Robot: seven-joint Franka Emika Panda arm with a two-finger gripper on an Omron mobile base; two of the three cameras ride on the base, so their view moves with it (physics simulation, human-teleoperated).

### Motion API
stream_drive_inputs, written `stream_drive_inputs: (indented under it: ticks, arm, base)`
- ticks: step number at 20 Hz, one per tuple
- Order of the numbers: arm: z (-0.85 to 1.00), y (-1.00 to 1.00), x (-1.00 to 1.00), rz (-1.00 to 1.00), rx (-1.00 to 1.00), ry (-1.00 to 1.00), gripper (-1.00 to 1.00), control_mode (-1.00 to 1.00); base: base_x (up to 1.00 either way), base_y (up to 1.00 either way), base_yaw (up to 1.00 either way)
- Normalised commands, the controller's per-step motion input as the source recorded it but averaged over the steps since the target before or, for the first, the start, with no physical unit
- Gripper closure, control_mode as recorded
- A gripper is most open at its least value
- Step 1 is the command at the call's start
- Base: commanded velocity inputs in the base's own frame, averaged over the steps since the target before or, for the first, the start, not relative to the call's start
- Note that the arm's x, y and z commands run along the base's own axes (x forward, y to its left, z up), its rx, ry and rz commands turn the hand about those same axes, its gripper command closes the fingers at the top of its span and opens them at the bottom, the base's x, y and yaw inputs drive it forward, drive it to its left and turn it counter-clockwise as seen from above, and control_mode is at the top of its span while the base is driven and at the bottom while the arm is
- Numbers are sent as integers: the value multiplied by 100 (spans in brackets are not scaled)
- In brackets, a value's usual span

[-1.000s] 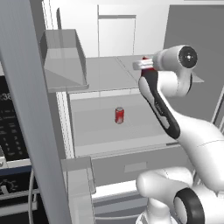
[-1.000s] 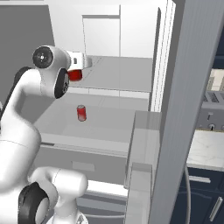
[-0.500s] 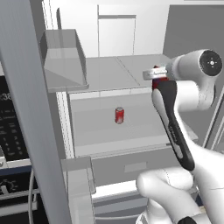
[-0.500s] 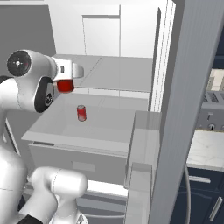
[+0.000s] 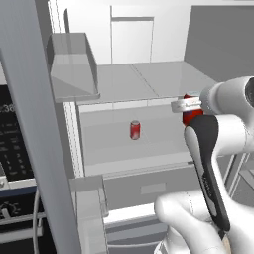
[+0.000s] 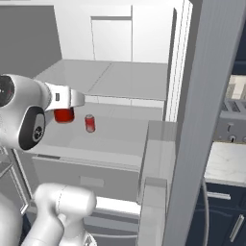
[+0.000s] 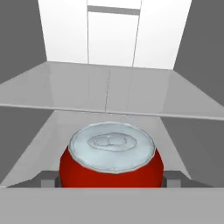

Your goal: Open the fridge, grab two sodas, and place both sodas inside the bowl with ice on the dining counter.

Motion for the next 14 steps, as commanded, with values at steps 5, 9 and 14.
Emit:
stream_drive_inputs:
  ticks: [5,9,14]
  arm:
    - [0,0,0,0,0,0,100,100]
    - [0,0,0,0,0,0,100,100]
    - [0,0,0,0,0,0,100,100]
  base:
    - [-85,10,-7]
    - [-86,27,-16]
    - [-87,46,-23]
